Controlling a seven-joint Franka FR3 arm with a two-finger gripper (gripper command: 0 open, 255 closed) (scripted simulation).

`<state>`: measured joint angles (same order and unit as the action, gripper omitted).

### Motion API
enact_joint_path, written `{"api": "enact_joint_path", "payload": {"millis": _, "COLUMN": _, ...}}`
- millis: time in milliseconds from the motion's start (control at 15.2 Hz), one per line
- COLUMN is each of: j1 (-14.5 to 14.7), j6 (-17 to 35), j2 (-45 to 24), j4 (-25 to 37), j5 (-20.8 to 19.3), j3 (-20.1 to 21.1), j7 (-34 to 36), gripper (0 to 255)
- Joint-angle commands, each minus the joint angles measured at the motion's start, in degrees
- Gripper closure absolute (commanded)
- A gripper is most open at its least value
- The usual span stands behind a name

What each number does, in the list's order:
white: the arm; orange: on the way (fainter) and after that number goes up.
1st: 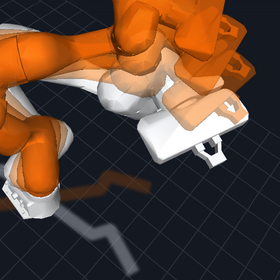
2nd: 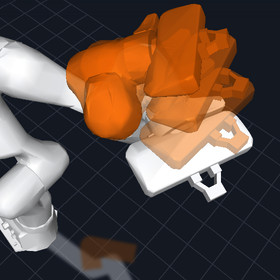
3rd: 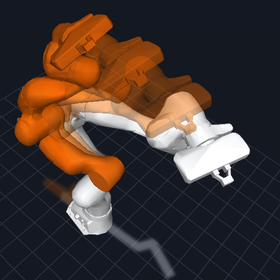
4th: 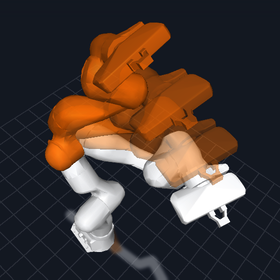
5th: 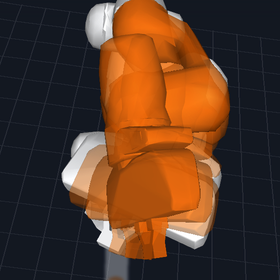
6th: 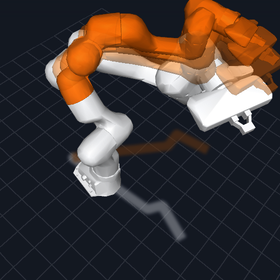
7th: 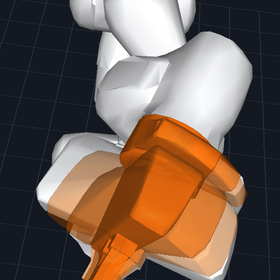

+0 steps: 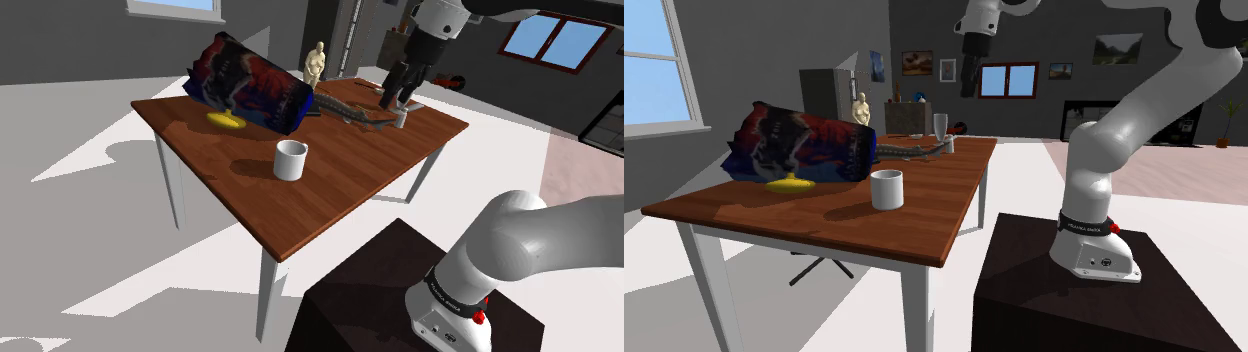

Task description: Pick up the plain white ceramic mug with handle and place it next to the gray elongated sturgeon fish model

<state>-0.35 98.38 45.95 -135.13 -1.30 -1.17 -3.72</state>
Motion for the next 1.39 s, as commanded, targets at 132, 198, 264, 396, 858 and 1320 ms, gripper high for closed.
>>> {"api": "enact_joint_path", "payload": {"millis": 132, "j1": 0.18, "j6": 3.30, "j2": -2.69, "j4": -0.83, "j5": 0.64, "j3": 1.33, "j7": 1.95, "gripper": 0}}
{"api": "enact_joint_path", "payload": {"millis": 198, "j1": 0.26, "j6": 4.94, "j2": -4.14, "j4": -1.12, "j5": 0.93, "j3": 1.99, "j7": 2.91, "gripper": 0}}
{"api": "enact_joint_path", "payload": {"millis": 264, "j1": 0.34, "j6": 6.56, "j2": -5.67, "j4": -1.33, "j5": 1.19, "j3": 2.64, "j7": 3.88, "gripper": 0}}
{"api": "enact_joint_path", "payload": {"millis": 396, "j1": 0.46, "j6": 9.77, "j2": -8.92, "j4": -1.50, "j5": 1.64, "j3": 3.94, "j7": 5.80, "gripper": 0}}
{"api": "enact_joint_path", "payload": {"millis": 858, "j1": 0.53, "j6": 20.10, "j2": -22.06, "j4": 0.53, "j5": 1.97, "j3": 8.25, "j7": 12.67, "gripper": 0}}
{"api": "enact_joint_path", "payload": {"millis": 1320, "j1": 0.29, "j6": 28.08, "j2": -37.04, "j4": 6.54, "j5": -0.33, "j3": 11.83, "j7": 20.23, "gripper": 0}}
